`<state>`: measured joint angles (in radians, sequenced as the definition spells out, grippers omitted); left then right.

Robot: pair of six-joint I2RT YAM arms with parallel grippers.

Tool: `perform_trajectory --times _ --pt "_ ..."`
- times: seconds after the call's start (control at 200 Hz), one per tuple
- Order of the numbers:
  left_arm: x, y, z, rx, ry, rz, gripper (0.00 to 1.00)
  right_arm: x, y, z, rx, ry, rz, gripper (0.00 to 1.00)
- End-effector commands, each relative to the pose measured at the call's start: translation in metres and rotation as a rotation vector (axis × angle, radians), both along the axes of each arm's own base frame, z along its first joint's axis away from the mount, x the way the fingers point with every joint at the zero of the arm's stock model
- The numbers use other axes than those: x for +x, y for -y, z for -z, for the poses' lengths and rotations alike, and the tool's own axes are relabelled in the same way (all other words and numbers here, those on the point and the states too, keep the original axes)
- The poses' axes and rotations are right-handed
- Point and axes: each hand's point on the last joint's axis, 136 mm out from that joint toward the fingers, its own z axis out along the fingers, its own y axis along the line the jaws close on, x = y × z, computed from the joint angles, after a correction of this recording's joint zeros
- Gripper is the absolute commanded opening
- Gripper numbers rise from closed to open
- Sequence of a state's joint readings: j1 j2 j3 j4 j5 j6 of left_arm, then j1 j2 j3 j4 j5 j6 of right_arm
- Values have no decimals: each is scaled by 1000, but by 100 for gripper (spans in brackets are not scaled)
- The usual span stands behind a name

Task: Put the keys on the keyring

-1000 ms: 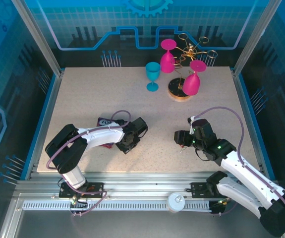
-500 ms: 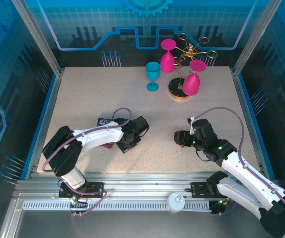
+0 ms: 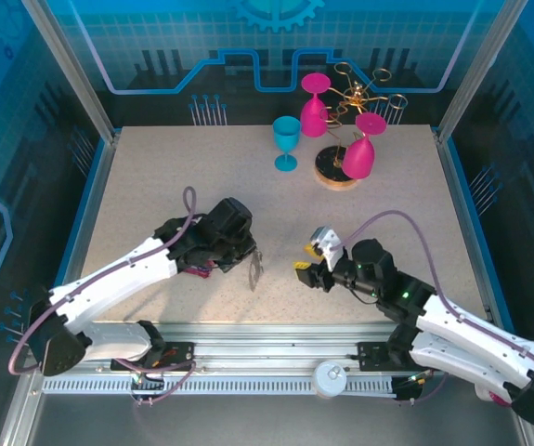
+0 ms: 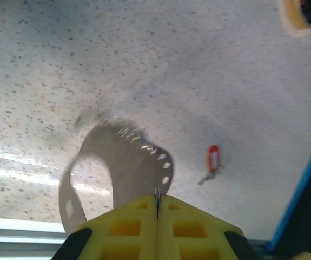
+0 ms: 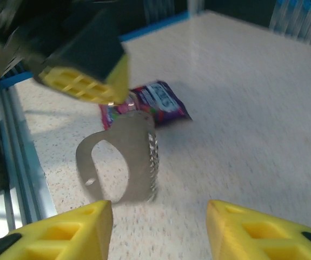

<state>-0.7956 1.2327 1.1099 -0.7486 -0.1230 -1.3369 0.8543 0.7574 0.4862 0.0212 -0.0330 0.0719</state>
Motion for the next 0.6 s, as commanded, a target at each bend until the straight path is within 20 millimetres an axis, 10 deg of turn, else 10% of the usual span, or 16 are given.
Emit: perform_trajectory --times 0.0,0.595 --pt "-3 10 -25 -141 -3 -2 0 -8 -27 -29 43 326 -144 45" --pt "-11 26 -22 -437 -205 -93 0 6 -68 -25 -42 631 -213 30"
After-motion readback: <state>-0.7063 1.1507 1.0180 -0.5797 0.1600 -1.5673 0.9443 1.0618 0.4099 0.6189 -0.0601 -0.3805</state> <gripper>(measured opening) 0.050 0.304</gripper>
